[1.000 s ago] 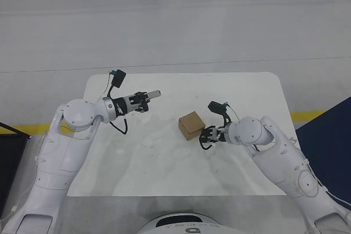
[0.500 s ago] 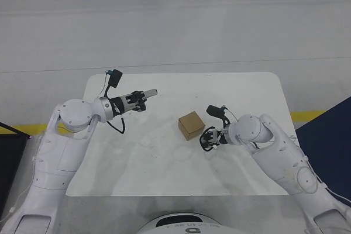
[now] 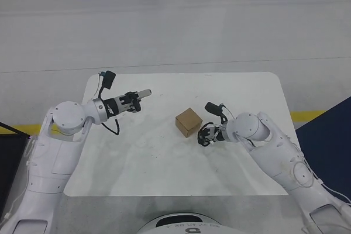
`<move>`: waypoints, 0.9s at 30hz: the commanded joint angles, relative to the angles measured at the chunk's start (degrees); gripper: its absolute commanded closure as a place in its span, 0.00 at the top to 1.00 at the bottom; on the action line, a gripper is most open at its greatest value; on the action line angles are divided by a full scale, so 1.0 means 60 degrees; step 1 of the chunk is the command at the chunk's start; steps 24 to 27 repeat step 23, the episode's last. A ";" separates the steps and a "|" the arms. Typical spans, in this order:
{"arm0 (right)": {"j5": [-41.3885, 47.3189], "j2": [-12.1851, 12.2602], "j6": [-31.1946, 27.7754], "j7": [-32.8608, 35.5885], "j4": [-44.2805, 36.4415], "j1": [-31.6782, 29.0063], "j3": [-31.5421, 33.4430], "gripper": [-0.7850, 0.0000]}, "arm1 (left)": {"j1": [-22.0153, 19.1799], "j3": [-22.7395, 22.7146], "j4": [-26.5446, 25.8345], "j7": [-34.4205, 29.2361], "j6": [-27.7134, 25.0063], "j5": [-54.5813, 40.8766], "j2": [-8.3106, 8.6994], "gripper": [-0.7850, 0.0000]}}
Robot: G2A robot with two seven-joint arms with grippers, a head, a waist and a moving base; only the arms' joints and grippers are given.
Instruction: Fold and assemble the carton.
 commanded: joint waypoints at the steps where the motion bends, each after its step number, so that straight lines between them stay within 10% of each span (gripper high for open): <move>1: 0.0053 0.0158 -0.0079 -0.0215 -0.0446 -0.0503 0.0680 0.00 | -0.0019 -0.0044 0.0047 -0.0091 0.0091 -0.0123 0.0014 1.00; 2: 0.0054 0.0251 -0.0107 -0.0348 -0.0742 -0.0800 0.1100 0.11 | -0.0048 -0.0065 0.0085 -0.0185 0.0167 -0.0247 0.0019 1.00; 4: 0.0158 0.0438 -0.0201 -0.0621 -0.1455 -0.1499 0.2103 1.00 | -0.0166 -0.0096 0.0178 -0.0408 0.0333 -0.0425 0.0033 1.00; 7: 0.0226 0.0557 -0.0238 -0.0750 -0.1924 -0.2016 0.2829 1.00 | -0.0273 -0.0108 0.0275 -0.0568 0.0468 -0.0632 0.0035 1.00; 8: 0.0228 0.0561 -0.0241 -0.0761 -0.1963 -0.2071 0.2890 0.17 | -0.0273 -0.0109 0.0273 -0.0572 0.0468 -0.0634 0.0036 1.00; 18: 0.0226 0.0557 -0.0238 -0.0750 -0.1924 -0.2016 0.2829 0.86 | -0.0273 -0.0108 0.0275 -0.0568 0.0468 -0.0632 0.0035 1.00; 27: 0.0226 0.0557 -0.0238 -0.0750 -0.1925 -0.2016 0.2829 0.99 | -0.0273 -0.0108 0.0275 -0.0568 0.0468 -0.0632 0.0035 1.00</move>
